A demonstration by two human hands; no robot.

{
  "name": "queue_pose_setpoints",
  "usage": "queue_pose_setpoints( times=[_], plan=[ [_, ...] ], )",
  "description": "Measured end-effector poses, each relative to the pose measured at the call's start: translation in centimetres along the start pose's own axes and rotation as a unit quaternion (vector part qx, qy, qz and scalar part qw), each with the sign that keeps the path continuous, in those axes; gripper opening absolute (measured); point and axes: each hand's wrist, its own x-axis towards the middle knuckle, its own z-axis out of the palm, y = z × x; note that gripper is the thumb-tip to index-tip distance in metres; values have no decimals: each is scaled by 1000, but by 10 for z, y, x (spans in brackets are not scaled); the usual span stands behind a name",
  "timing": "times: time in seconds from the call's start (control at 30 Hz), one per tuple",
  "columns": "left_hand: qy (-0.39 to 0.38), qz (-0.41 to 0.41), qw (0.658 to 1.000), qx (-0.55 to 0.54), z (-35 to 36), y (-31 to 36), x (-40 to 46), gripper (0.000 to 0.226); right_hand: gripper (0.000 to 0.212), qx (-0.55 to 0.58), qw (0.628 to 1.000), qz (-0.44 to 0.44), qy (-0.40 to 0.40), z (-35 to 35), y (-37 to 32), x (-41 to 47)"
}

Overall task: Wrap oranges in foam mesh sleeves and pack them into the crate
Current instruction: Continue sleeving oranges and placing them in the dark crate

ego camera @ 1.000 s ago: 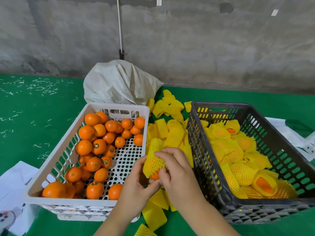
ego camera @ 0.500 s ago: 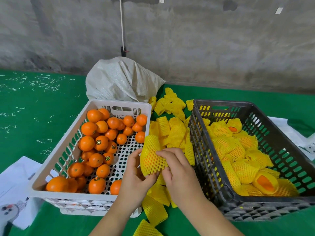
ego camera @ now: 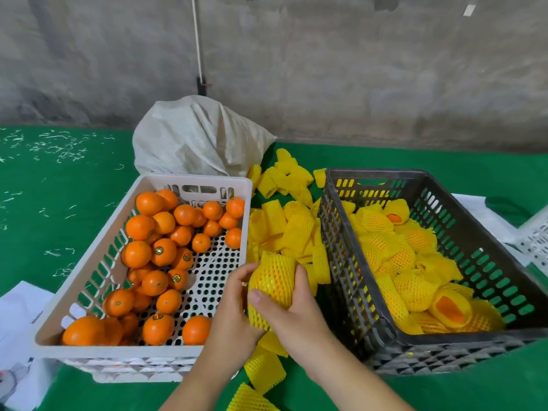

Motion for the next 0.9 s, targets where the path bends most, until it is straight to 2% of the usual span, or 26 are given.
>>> queue_pose_setpoints(
  times=[0.1,0.17,0.23,0.33,0.4,0.47,0.6,0.73,0.83,0.9],
  plan=[
    [-50,19,995,85,1,4,-2,85,82,37,996,5,81,0,9,3],
    [-71,47,986,146,0,8,-1,71,93,36,990,0,133,-20,8,9],
    [-70,53,981,173,-1,11,-2,55,95,21,978,-34,206,-57,1,20],
    [-49,21,986,160,1,13,-1,38,84,-94,956,-60,272,-135,-17,33],
    [-46,4,987,152,3,14,0,34,86,-219,938,-33,268,-178,-22,38],
    [-47,-19,990,135,6,15,3,34,78,-287,918,9,275,-206,-10,38],
    [-28,-51,994,94,9,12,5,30,48,-214,914,31,343,-214,20,20],
    [-31,-73,995,67,8,8,4,19,39,-288,905,-19,314,-183,21,25],
    [-30,-65,996,60,6,7,5,19,38,-416,873,-142,212,-130,23,25],
    [-29,-57,997,49,4,9,5,19,31,-441,860,-223,126,-95,32,25]
  ],
)
